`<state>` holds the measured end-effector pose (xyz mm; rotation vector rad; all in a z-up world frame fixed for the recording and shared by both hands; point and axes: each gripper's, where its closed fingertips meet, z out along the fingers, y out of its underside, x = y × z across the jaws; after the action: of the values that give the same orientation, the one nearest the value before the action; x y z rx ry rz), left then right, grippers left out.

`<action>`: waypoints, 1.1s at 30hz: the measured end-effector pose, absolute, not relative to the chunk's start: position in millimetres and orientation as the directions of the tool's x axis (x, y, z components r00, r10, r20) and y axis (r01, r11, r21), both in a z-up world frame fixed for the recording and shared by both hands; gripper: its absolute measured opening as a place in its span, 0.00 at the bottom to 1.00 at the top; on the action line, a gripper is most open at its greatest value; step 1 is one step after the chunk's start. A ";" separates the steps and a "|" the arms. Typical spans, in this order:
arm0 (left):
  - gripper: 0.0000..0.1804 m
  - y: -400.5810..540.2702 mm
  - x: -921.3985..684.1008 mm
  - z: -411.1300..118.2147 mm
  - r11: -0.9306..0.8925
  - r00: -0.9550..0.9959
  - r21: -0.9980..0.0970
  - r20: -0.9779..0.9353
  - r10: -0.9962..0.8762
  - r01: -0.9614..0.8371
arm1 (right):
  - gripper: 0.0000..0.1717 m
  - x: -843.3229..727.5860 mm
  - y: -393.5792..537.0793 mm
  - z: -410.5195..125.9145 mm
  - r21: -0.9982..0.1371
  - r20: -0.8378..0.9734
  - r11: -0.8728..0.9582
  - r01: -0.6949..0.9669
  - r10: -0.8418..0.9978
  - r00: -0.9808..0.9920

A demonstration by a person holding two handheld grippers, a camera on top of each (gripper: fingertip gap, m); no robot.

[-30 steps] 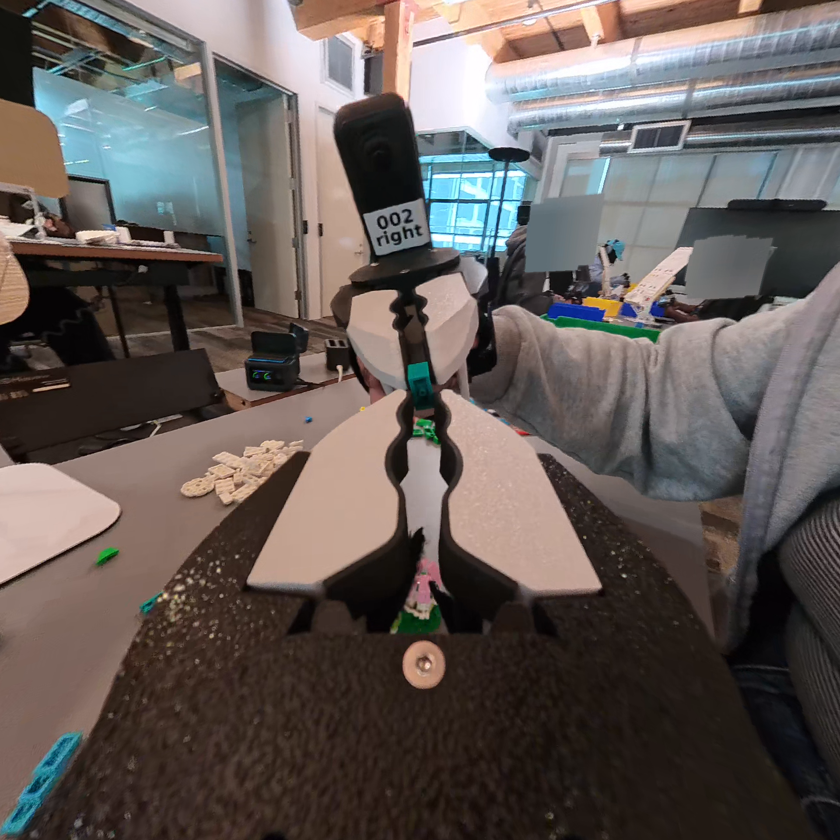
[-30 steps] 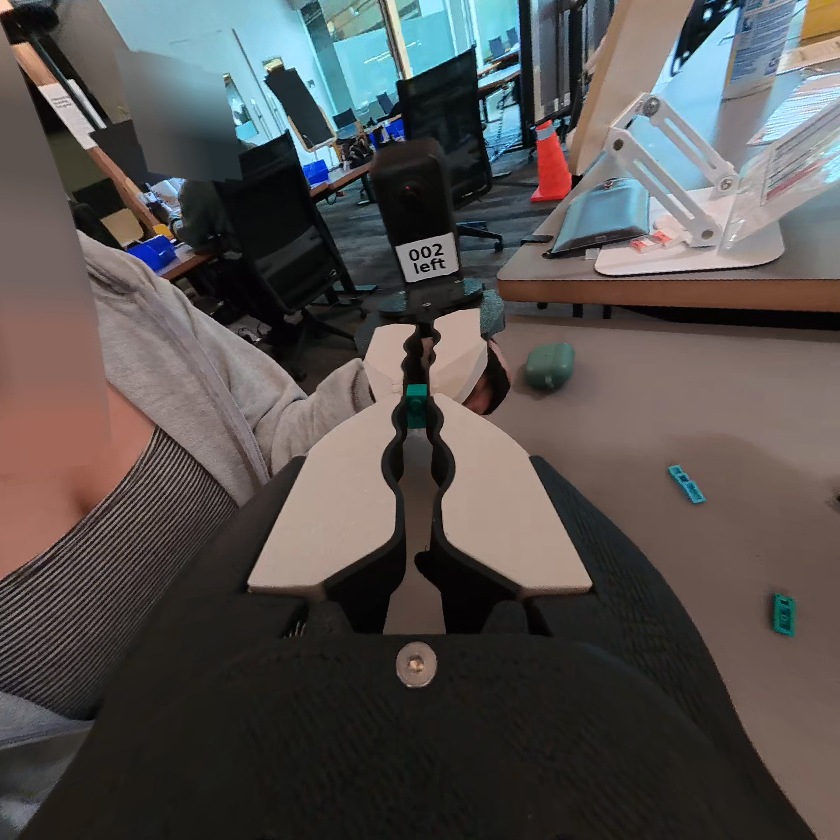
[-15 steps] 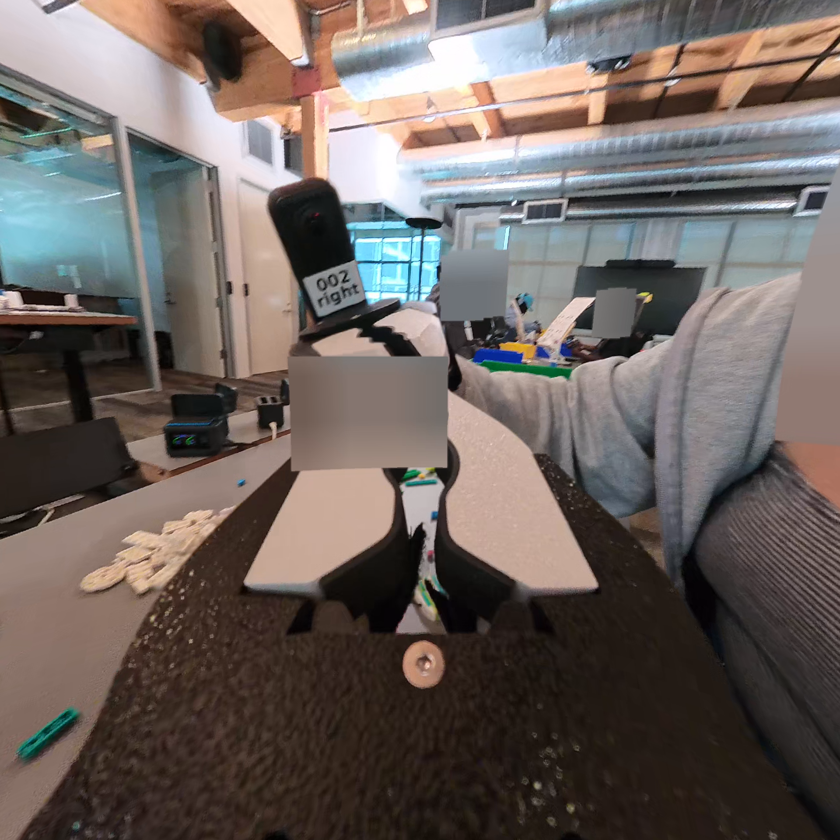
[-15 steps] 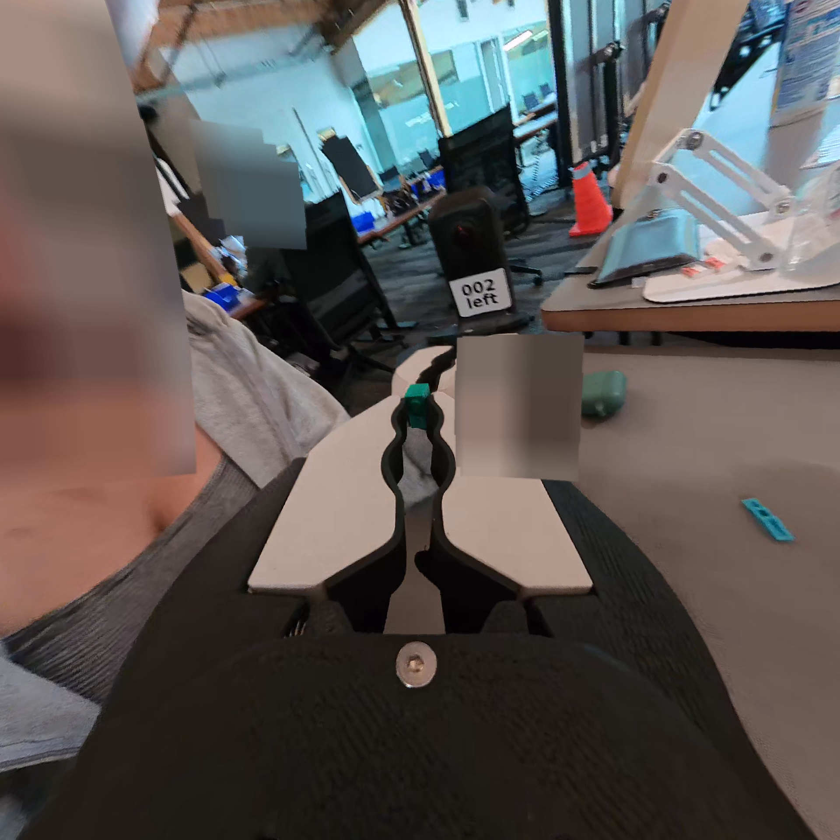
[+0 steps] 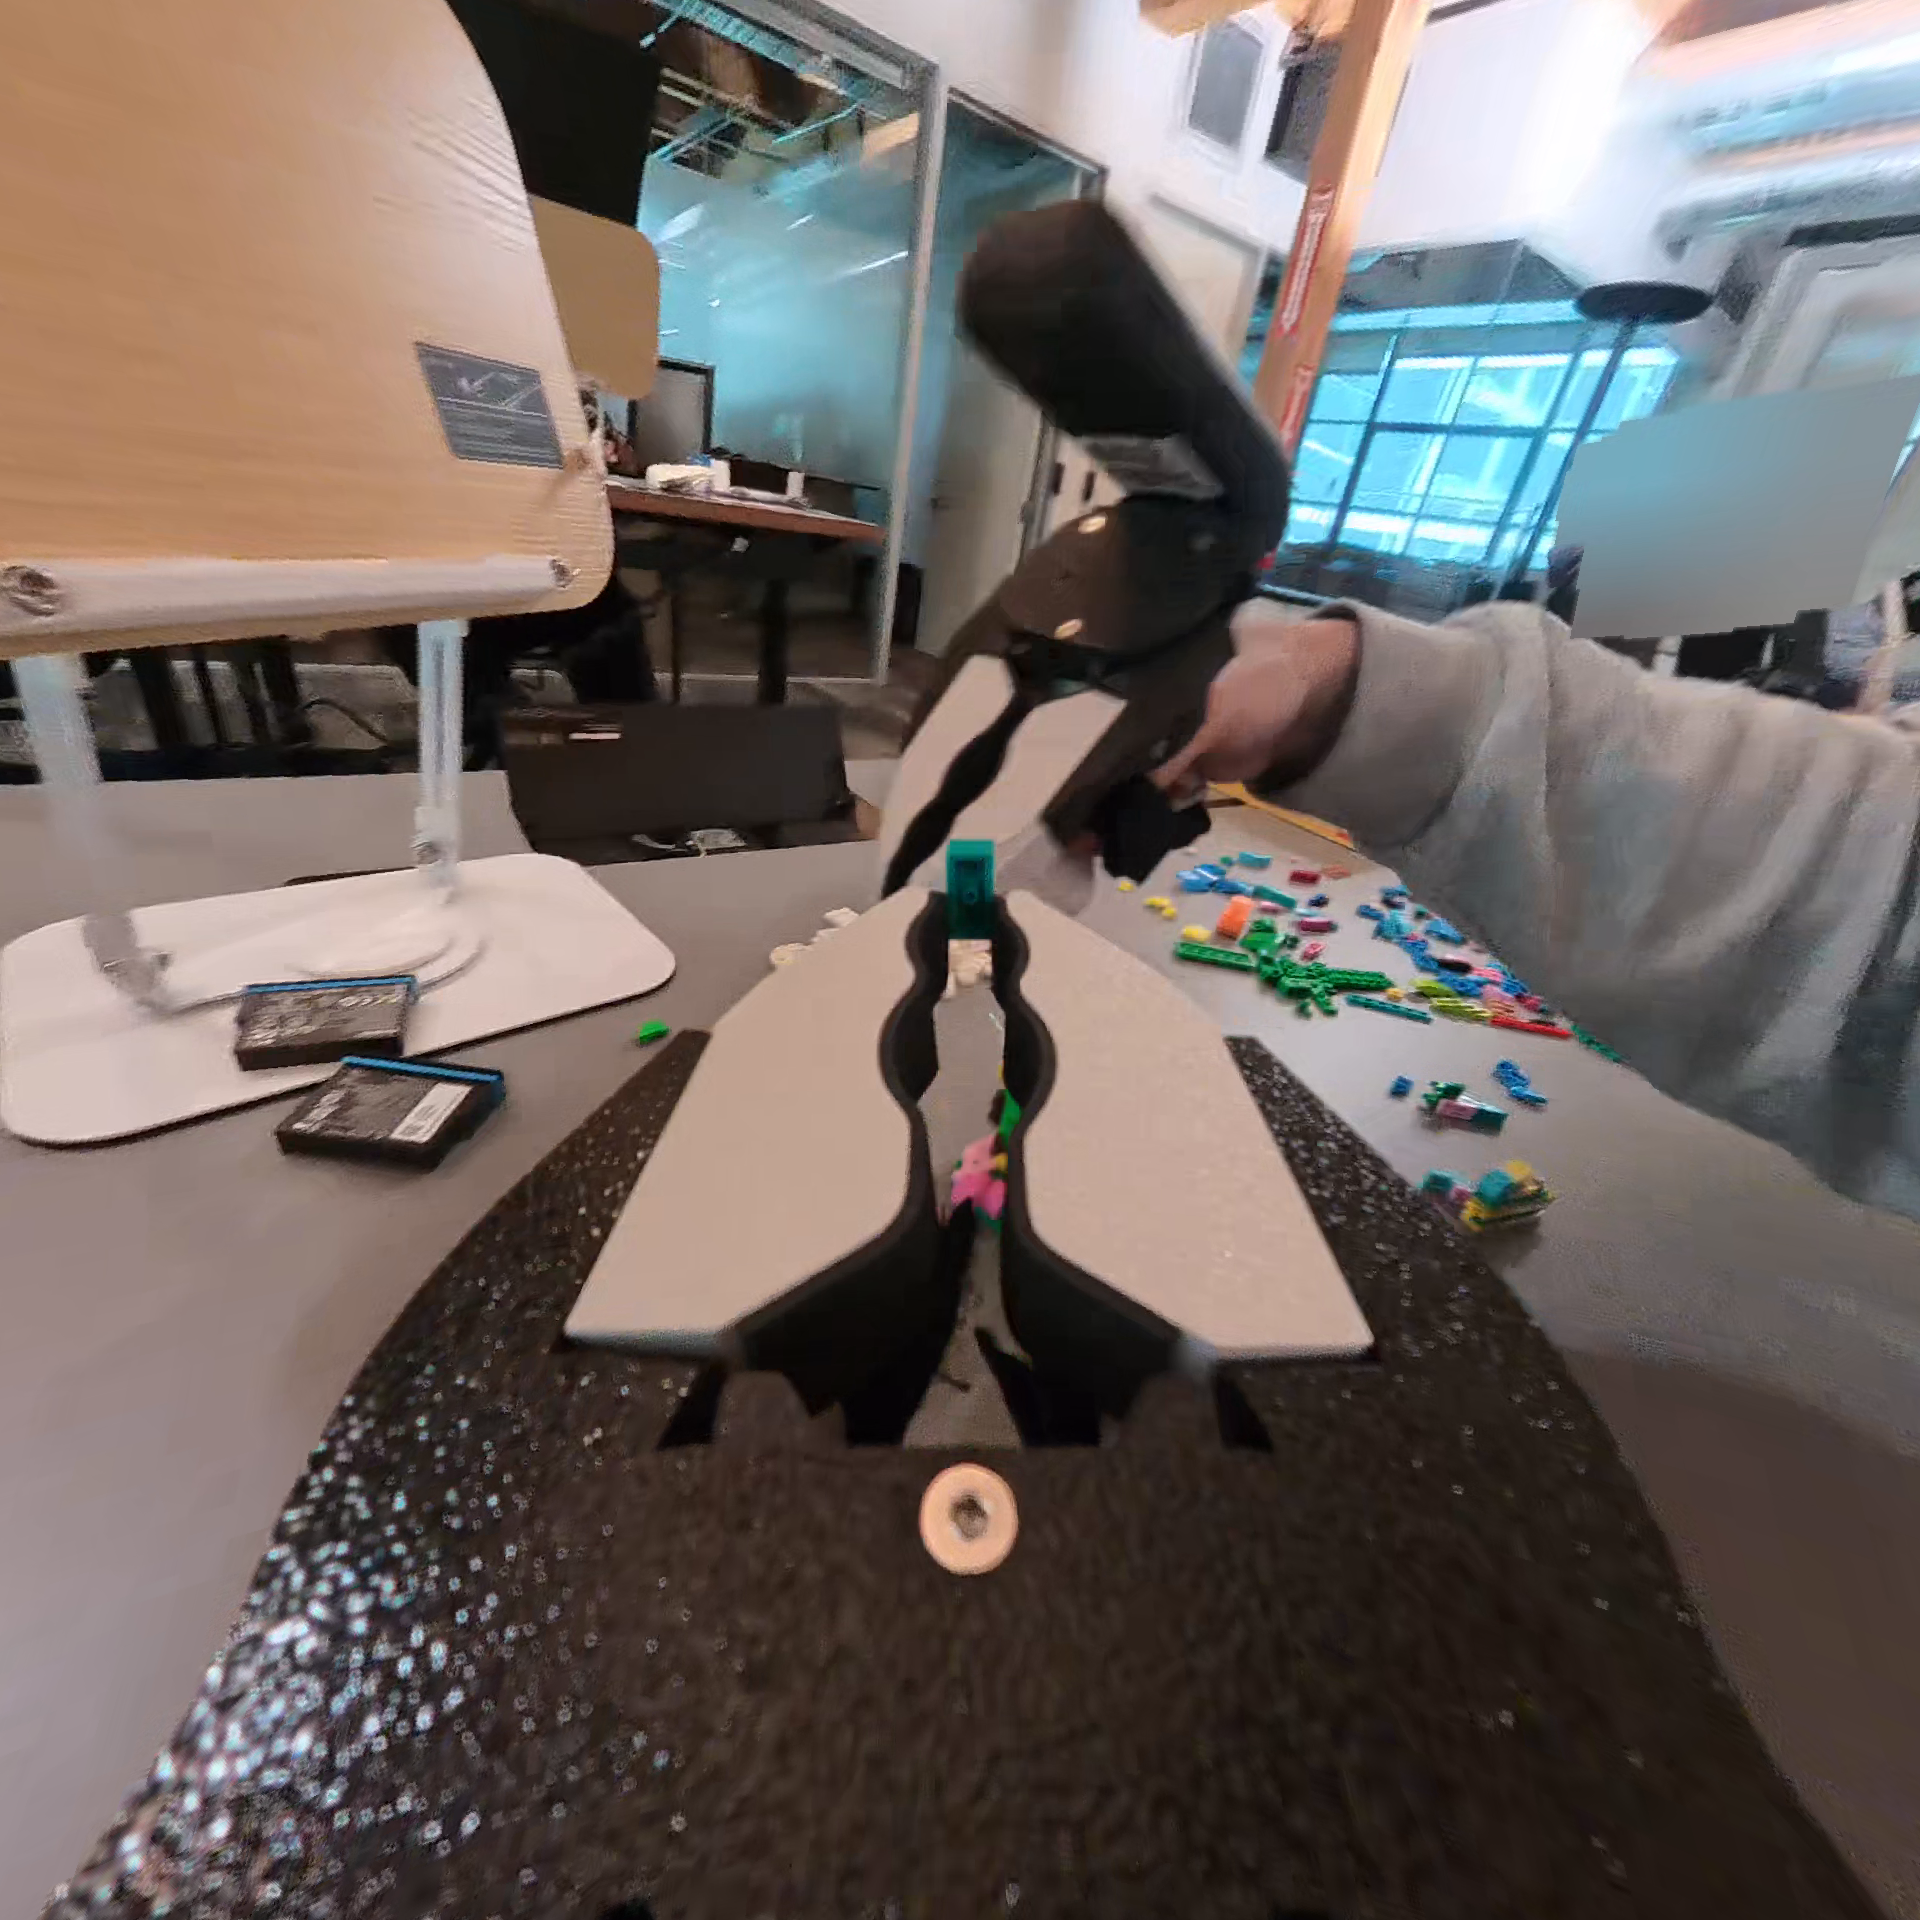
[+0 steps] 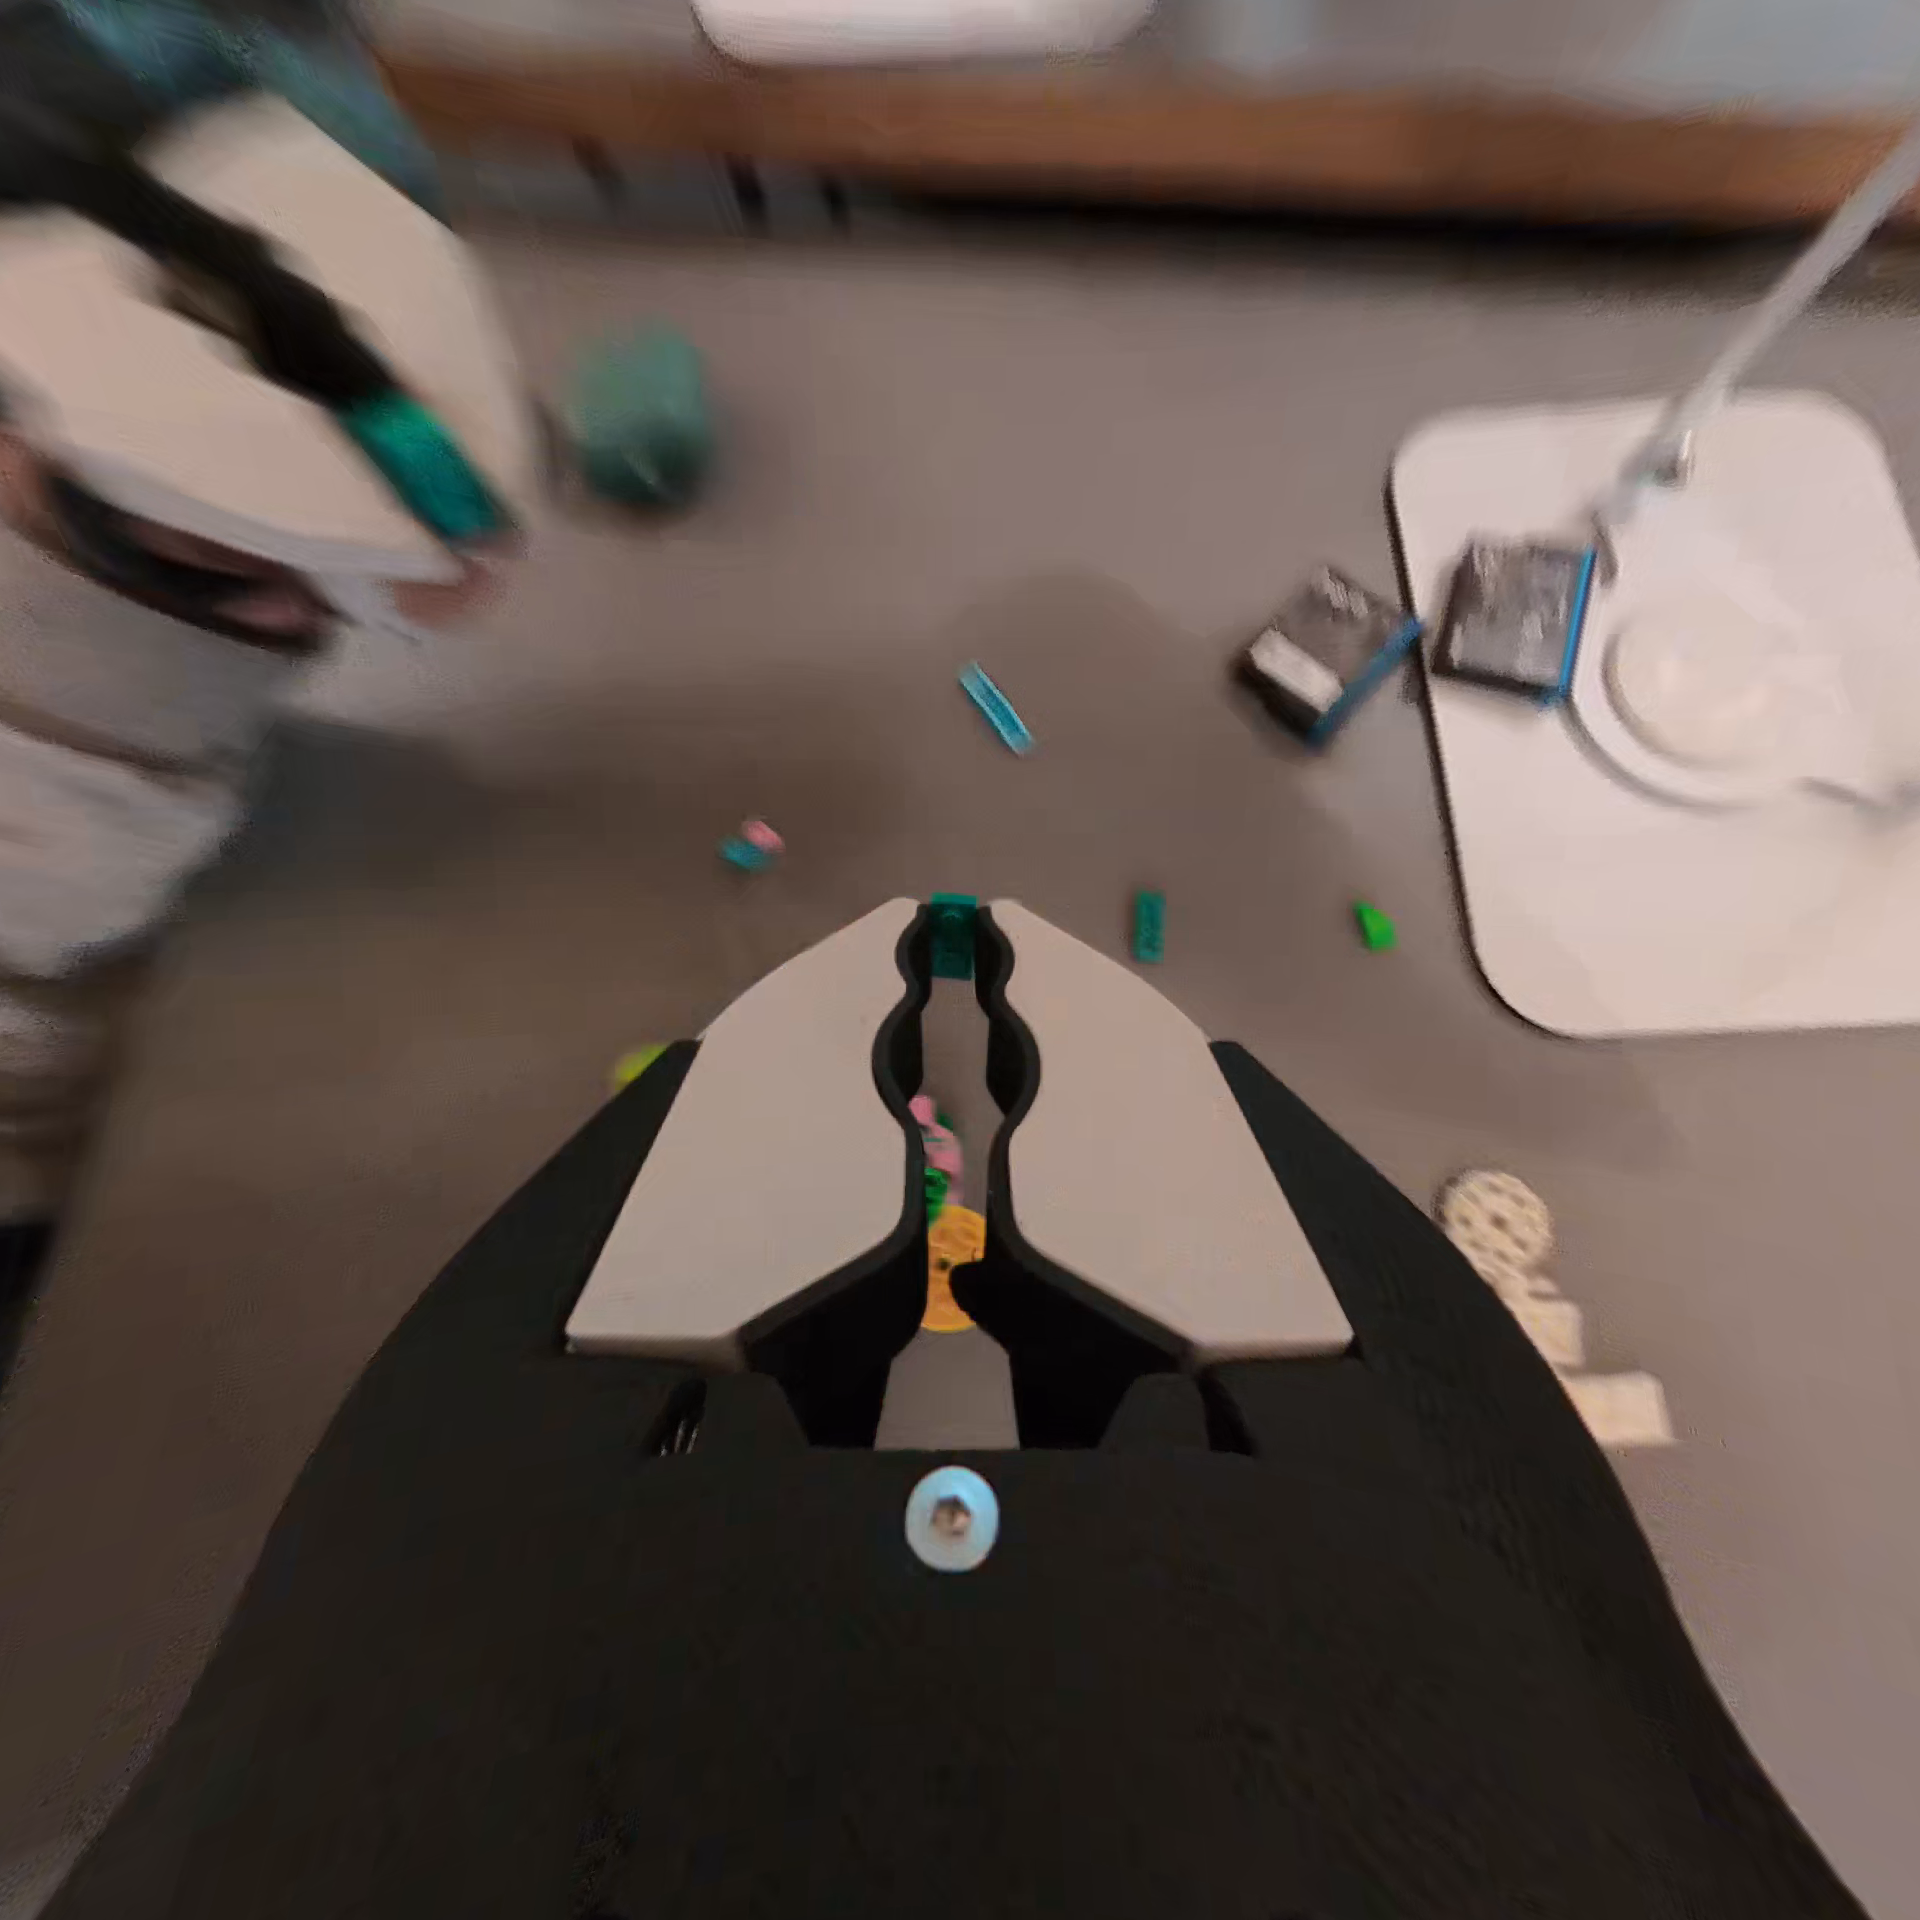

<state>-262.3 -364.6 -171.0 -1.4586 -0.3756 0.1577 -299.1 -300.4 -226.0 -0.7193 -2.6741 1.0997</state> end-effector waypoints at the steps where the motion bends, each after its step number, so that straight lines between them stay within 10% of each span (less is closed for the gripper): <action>1: 0.04 -367.1 -263.4 -170.6 0.115 0.929 -0.986 0.151 0.339 0.118 | 0.03 -310.4 -300.5 -239.4 -0.627 -0.012 0.670 0.398 0.502 -0.865; 7: 0.04 -374.4 -268.3 -174.3 0.114 0.923 -0.986 0.156 0.351 0.123 | 0.03 -352.4 -300.2 -305.8 -0.314 0.033 0.802 0.508 0.544 -0.839; 16: 0.04 -372.3 -270.6 -178.2 0.122 0.926 -0.981 0.181 0.330 0.148 | 0.04 -361.7 -307.5 -324.6 -0.261 -0.013 0.791 0.554 0.570 -0.821; 25: 0.04 -375.7 -272.0 -176.1 0.175 0.913 -0.955 0.284 0.294 0.241 | 0.13 -353.4 -308.9 -291.8 -0.458 0.034 0.751 0.475 0.549 -0.835; 30: 0.04 -369.8 -240.2 -140.9 0.315 0.887 -0.833 0.455 -0.076 0.454 | 0.17 -294.8 -336.0 -199.5 -0.789 0.279 0.614 0.019 0.386 -0.879; 33: 0.04 -356.9 -218.0 -130.7 0.268 0.831 -0.790 0.494 -0.255 0.552 | 0.19 -234.0 -342.0 -149.8 -0.794 0.545 0.500 -0.346 0.334 -0.769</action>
<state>-218.0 -356.9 -130.7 -1.1811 -0.2922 -0.5543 -234.0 -342.0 -149.8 0.0094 -2.0730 1.3018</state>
